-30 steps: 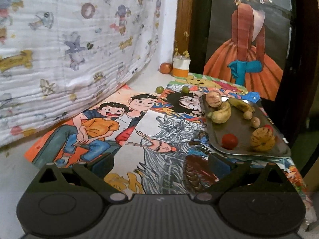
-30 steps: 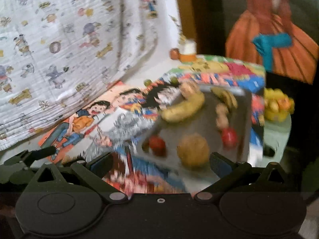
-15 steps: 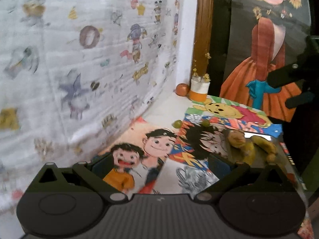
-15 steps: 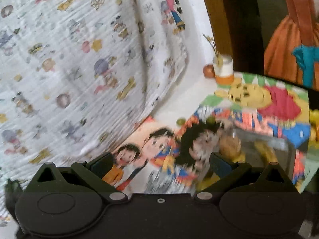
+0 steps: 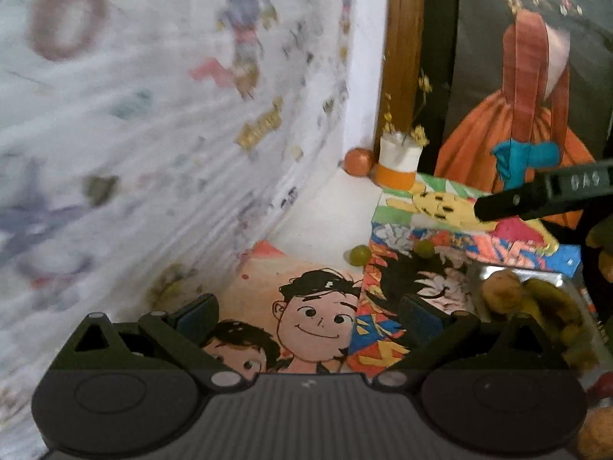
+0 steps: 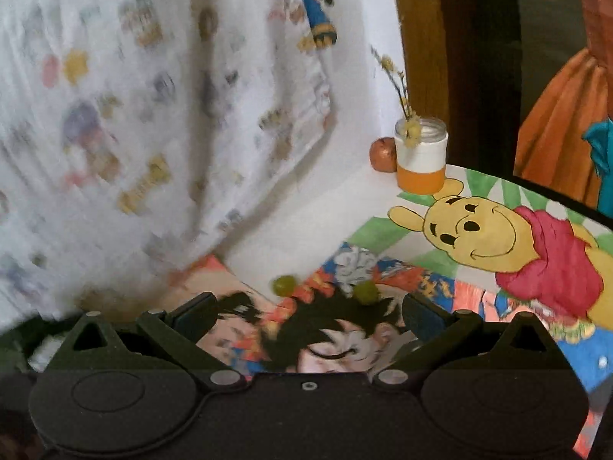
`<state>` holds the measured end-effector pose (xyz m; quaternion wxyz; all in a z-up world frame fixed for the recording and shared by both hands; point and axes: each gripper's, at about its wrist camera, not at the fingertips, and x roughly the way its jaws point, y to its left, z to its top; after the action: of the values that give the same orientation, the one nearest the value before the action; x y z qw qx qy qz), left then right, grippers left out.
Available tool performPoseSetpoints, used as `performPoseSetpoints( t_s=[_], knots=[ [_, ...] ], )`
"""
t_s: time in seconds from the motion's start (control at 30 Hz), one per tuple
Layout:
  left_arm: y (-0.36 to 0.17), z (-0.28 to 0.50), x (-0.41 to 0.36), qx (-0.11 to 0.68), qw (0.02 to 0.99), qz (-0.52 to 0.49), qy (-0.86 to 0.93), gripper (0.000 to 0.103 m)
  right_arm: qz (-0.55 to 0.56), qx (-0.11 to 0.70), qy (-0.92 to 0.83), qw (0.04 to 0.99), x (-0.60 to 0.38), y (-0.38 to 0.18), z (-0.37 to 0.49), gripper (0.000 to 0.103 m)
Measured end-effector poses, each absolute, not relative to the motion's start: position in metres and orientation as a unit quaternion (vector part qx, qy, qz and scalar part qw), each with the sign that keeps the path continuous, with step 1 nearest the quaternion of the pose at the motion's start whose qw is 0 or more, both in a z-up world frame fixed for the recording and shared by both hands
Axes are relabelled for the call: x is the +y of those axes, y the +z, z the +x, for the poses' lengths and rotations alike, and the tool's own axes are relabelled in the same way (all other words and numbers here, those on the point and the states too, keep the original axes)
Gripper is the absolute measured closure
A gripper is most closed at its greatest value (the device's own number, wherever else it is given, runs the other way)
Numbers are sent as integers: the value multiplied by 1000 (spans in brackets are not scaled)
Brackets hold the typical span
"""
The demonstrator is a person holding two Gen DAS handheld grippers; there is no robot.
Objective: Organize fruits
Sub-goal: 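Swing both grippers toward the loose green grapes beside the flower jar, then grasp a green grape with the right gripper while the left gripper grasps another green grape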
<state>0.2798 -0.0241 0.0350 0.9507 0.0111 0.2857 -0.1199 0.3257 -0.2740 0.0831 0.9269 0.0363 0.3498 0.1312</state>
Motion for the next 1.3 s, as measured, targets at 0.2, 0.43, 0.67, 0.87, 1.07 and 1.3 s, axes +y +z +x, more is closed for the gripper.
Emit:
performPoseSetpoints(
  t_s=[0.2, 0.43, 0.67, 0.87, 1.07, 1.3],
  knots=[
    [14, 325, -38, 298, 943, 34, -146, 0, -58, 353, 138, 924, -273, 48, 357, 1],
    [-3, 371, -52, 307, 940, 10, -148, 0, -91, 378, 143, 910, -278, 18, 392, 7],
    [-13, 405, -66, 311, 934, -9, -174, 0, -75, 395, 166, 900, -281, -4, 413, 14],
    [-22, 419, -78, 309, 932, 6, -187, 1, -89, 389, 166, 902, -284, -5, 421, 30],
    [-23, 422, -86, 296, 933, 25, -201, 12, -121, 387, 167, 899, -281, -8, 425, 50],
    [-30, 425, -92, 308, 924, 38, -225, 26, -130, 391, 186, 892, -281, -10, 428, 62]
  ],
)
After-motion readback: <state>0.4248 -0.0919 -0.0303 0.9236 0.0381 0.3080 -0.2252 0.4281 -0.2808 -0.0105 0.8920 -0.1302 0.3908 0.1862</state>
